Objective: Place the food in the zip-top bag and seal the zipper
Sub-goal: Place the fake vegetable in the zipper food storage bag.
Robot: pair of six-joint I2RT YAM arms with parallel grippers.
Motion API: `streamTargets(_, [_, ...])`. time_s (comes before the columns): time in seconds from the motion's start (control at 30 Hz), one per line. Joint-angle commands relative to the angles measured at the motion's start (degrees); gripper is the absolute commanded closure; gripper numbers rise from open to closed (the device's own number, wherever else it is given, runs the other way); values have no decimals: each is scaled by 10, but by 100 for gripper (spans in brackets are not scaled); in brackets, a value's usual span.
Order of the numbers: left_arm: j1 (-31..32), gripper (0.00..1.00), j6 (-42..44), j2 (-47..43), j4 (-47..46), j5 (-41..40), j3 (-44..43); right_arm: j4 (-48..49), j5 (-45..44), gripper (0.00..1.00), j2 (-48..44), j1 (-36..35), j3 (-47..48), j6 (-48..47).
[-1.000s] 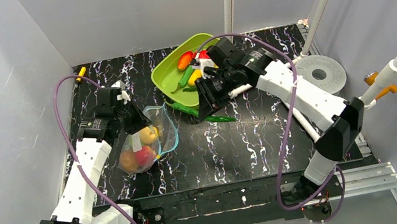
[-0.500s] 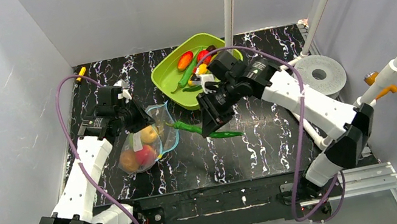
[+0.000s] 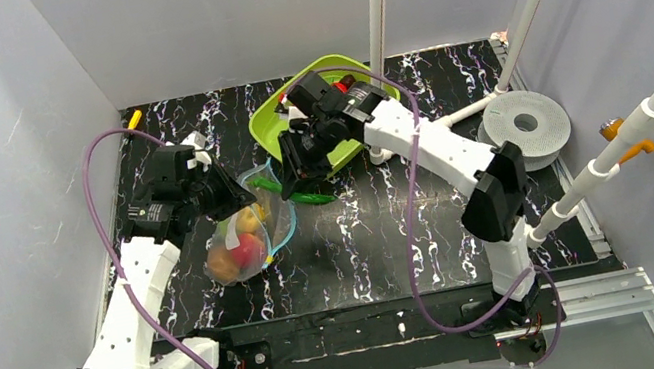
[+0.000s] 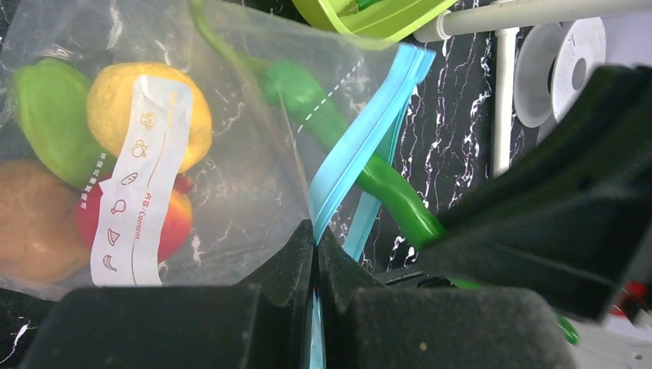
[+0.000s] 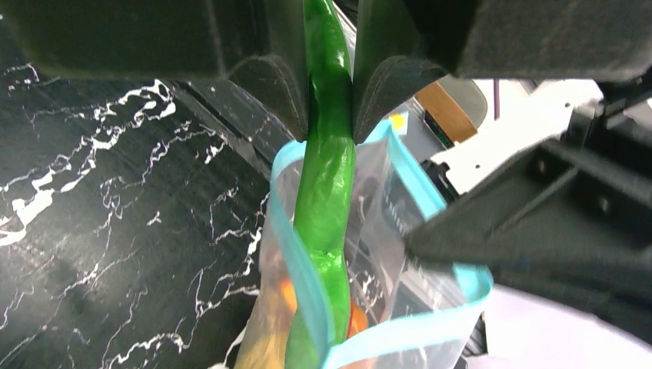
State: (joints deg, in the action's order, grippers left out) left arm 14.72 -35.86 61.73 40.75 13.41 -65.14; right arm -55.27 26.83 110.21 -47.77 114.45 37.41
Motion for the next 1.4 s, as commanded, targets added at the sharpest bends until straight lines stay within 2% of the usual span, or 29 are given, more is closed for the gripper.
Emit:
streamTargets(0.0, [-3,100,-11,-20,5,28,-6,47,-35,95,35,-5,55,36])
streamTargets(0.07, [-3,100,-12,-19,5,32,-9,53,-54,91,50,-5,75,40])
streamTargets(0.17, [-2,100,-13,-20,6,31,-12,48,-67,78,75,-7,107,30])
streamTargets(0.4, [-3,100,-12,-17,6,25,-11,39,-24,41,72,-7,90,-28])
streamTargets(0.57, [-2,100,-12,-8,3,29,-13,-4,-45,33,34,-7,53,-97])
streamTargets(0.63, [-3,100,-16,-4,-1,35,-10,-28,-39,34,21,-7,46,-118])
streamTargets(0.7, [-3,100,-18,-2,-4,37,-7,-48,-24,39,12,-7,41,-130])
streamTargets(0.87, [-3,100,-18,0,-10,37,-4,-48,-21,44,-1,-14,6,-167])
streamTargets(1.0, [-3,100,-18,1,-10,39,-5,-72,-35,62,25,-23,47,-171])
streamTargets(1.03, [-3,100,-18,0,-9,39,-6,-68,-42,64,26,-27,49,-169])
streamTargets(1.2, [-3,100,-18,-5,-5,37,-3,-57,-21,61,33,-33,35,-157])
streamTargets(1.37, [-2,100,-19,-1,-5,41,-4,-42,-16,62,49,-41,40,-143])
